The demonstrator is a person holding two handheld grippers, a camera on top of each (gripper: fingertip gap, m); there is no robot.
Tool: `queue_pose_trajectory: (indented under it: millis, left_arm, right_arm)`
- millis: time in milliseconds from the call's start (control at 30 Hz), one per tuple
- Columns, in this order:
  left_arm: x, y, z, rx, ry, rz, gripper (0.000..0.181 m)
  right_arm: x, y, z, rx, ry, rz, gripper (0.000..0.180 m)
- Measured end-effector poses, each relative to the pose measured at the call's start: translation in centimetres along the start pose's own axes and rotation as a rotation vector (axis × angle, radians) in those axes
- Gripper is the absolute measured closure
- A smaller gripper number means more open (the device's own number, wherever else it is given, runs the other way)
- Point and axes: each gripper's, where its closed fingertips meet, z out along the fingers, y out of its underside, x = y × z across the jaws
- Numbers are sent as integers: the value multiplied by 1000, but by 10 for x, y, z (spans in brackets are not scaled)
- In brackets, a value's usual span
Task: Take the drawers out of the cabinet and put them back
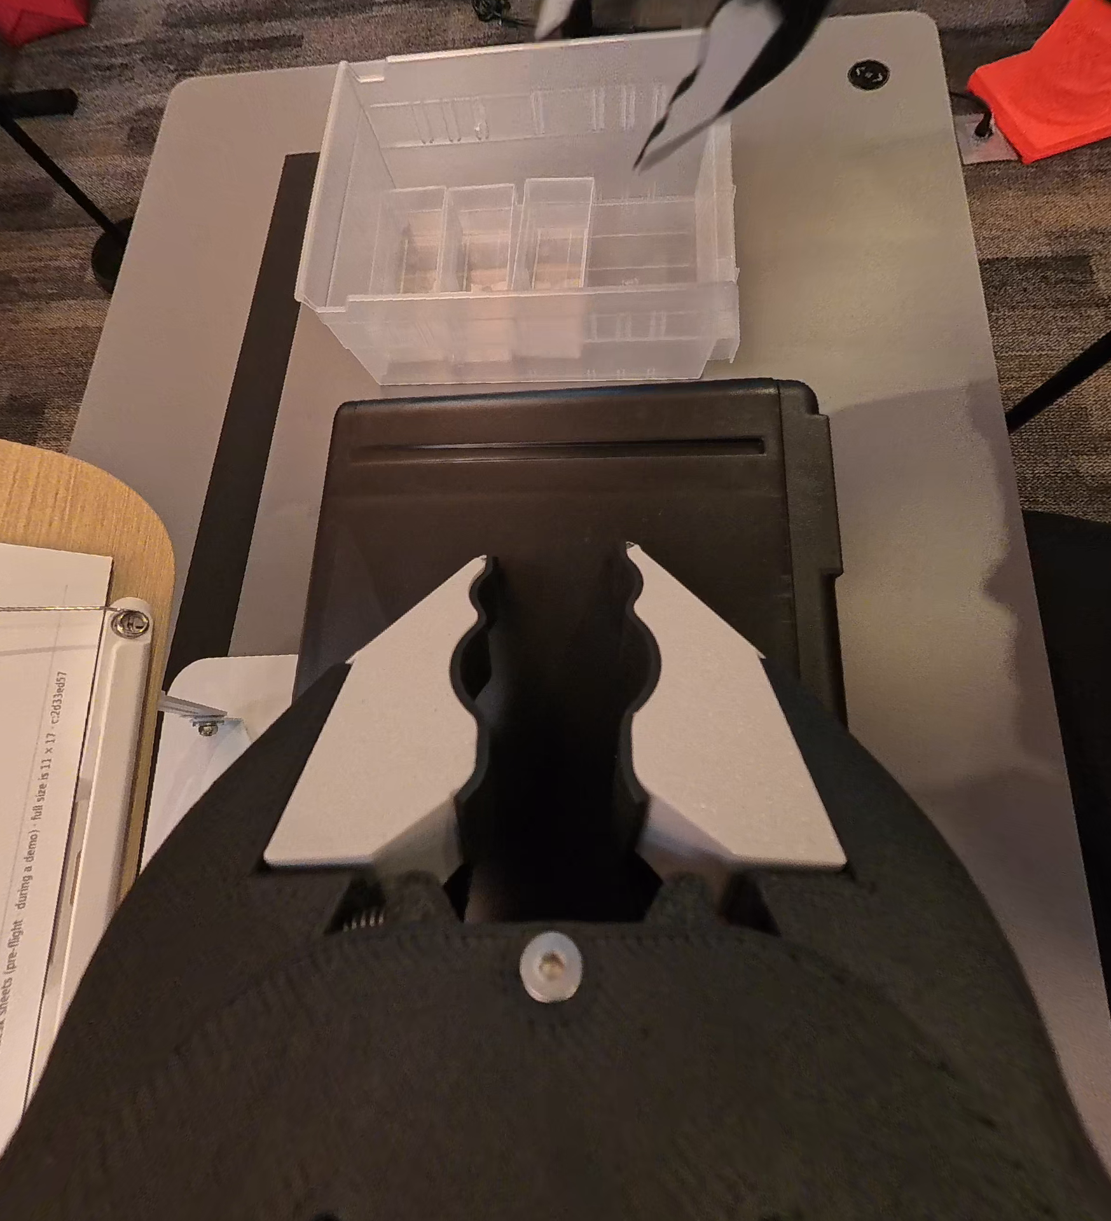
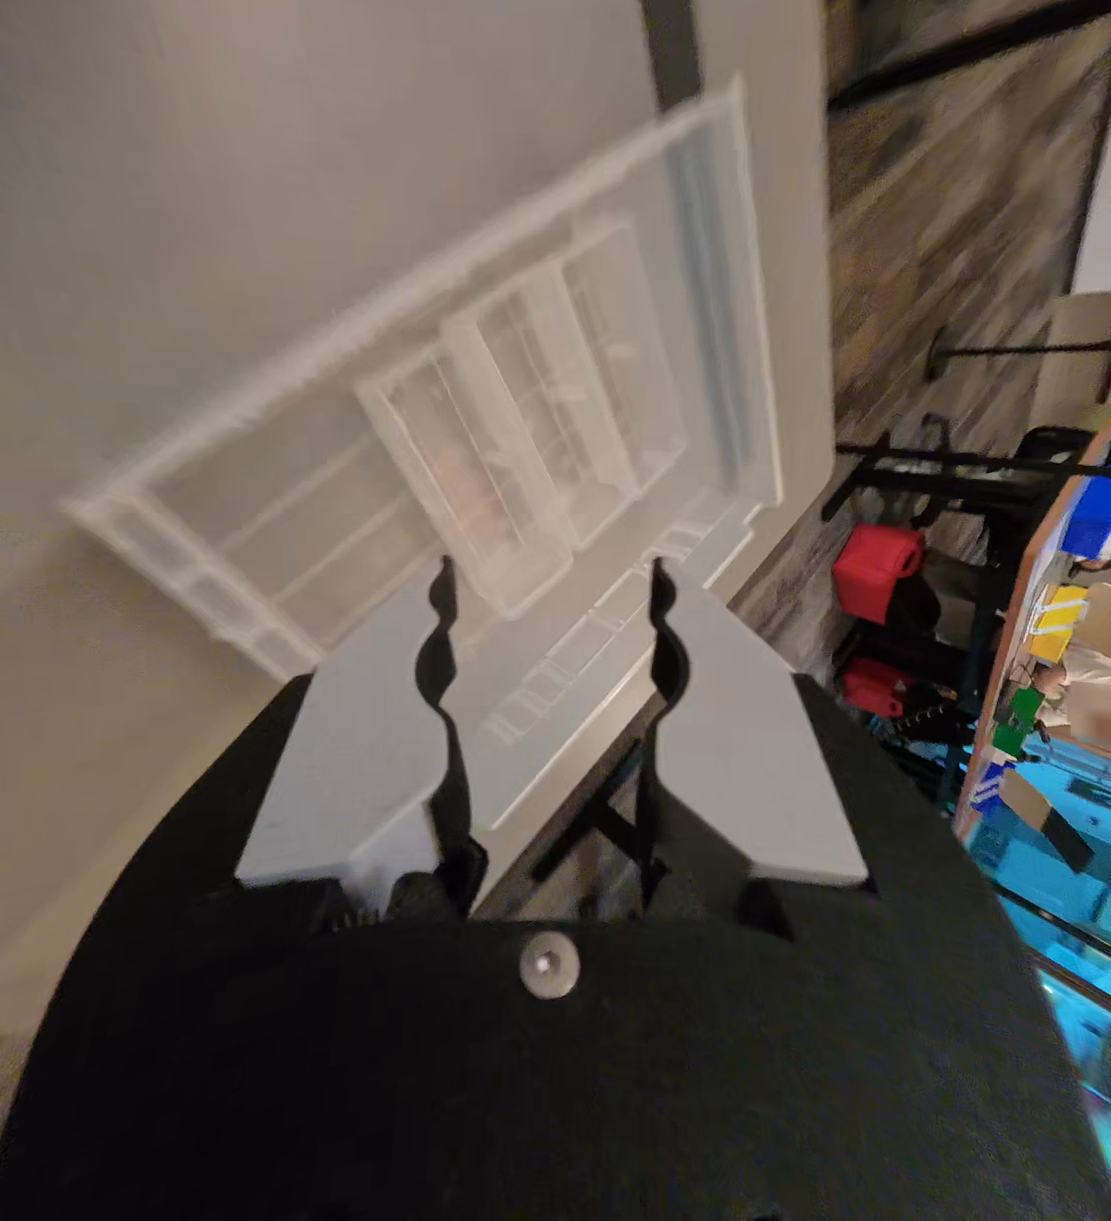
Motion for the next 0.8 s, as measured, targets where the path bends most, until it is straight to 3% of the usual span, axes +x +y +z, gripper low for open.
queue_pose_trajectory:
  millis: [133, 233, 367, 467, 667, 800]
  left_arm:
    - [0, 0, 0, 0, 2, -2, 146]
    - [0, 0, 0, -1, 4, -5, 146]
    - [0, 0, 0, 0, -2, 2, 146]
    - [0, 0, 0, 0, -1, -1, 145]
    - [-1, 0, 0, -1, -5, -4, 147]
    - [-1, 0, 0, -1, -4, -4, 148]
  right_arm:
    - [-38, -83, -117, 306, 154, -63, 132]
    - [-121, -177, -161, 560, 133, -222, 134]
    - [-219, -280, -152, 752, 221, -418, 134]
    - [-249, -327, -132, 824, 326, -472, 139]
    - [-257, -363, -99, 830, 419, -491, 140]
    - [-245, -364, -128, 946, 499, -447, 151]
